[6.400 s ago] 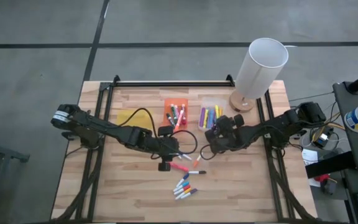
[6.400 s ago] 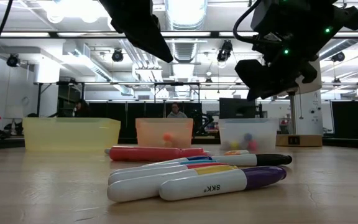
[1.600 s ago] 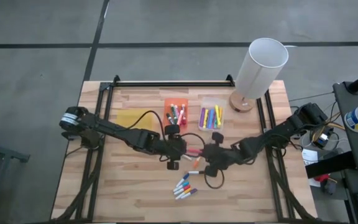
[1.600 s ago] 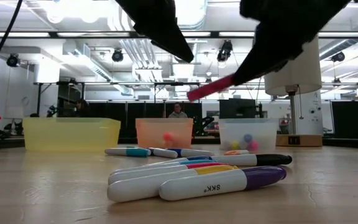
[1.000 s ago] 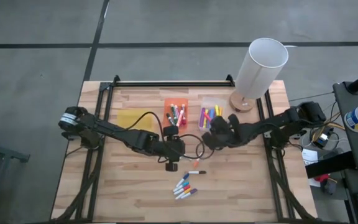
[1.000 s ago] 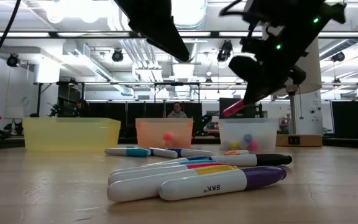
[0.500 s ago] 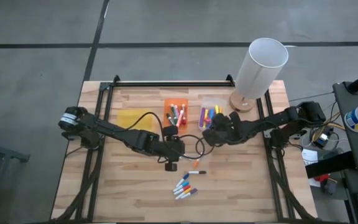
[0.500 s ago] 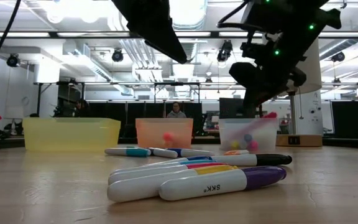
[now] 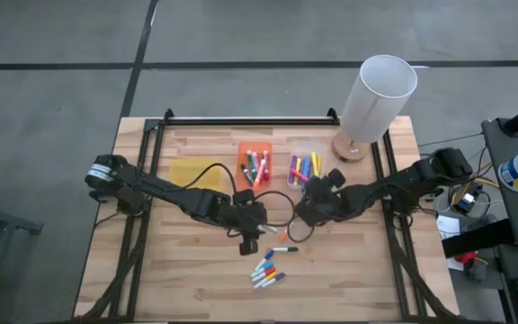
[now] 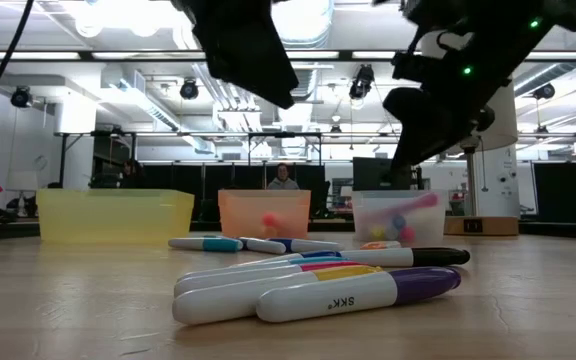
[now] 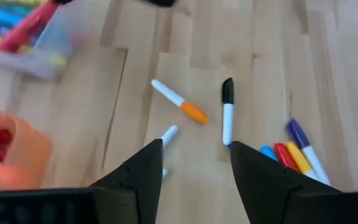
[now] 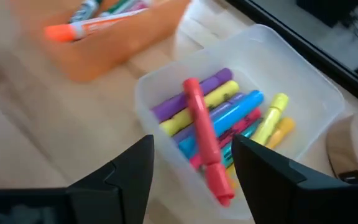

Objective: Pick & Place Markers
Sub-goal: Put the small black marker into the yellow bin

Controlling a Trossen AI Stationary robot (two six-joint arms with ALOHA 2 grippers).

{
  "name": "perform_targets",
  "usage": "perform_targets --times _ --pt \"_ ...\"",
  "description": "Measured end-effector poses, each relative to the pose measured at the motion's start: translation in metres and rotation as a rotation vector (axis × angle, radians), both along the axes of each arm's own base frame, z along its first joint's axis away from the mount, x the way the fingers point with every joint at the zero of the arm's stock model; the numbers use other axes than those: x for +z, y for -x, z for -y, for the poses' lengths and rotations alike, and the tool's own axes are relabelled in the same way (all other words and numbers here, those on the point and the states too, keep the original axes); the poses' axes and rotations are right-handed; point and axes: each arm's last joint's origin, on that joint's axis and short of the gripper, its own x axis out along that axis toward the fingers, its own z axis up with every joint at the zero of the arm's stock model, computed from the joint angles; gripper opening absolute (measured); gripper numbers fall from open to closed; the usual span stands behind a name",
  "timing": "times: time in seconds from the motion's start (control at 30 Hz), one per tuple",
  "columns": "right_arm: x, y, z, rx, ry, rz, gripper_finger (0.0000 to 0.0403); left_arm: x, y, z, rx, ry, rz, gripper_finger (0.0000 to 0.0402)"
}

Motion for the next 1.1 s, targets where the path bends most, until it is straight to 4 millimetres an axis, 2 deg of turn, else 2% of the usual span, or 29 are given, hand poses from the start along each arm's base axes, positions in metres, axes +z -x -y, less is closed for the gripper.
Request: perform_targets --times 0.1,0.23,0.43,0.57,0.7,0.83,1.0,1.1 --pt "0.001 0.001 -0.014 0.063 0.002 0.008 0.0204 -0.009 -0.005 0.002 0.034 0.073 -0.022 0.0183" --pt "0.001 0.006 -0.033 0.136 0.002 0.011 0.0199 -0.032 -0.014 0.006 0.089 0.129 -0.073 0.0183" --pt "0.007 0.007 -0.047 0.252 0.028 -0.028 0.0192 -0.066 -0.030 0.013 0.140 0.216 -0.126 0.0183" --pt "0.011 0.007 -0.060 0.372 -0.034 -0.066 0.0191 -0.085 -0.033 0.019 0.143 0.302 -0.197 0.0183" --pt "0.016 0.006 -0.071 0.458 -0.083 -0.057 0.0192 -0.101 -0.035 0.026 0.144 0.313 -0.243 0.0183" --pt "0.021 0.003 -0.080 0.518 -0.114 -0.011 0.0191 -0.107 -0.036 0.031 0.137 0.313 -0.242 0.0183" --pt "0.023 -0.004 -0.097 0.679 -0.330 0.069 0.0191 -0.107 -0.035 0.032 0.134 0.313 -0.244 0.0183" --pt "0.011 -0.005 -0.111 0.730 -0.392 0.064 0.0191 -0.103 -0.034 0.033 0.115 0.328 -0.252 0.0183"
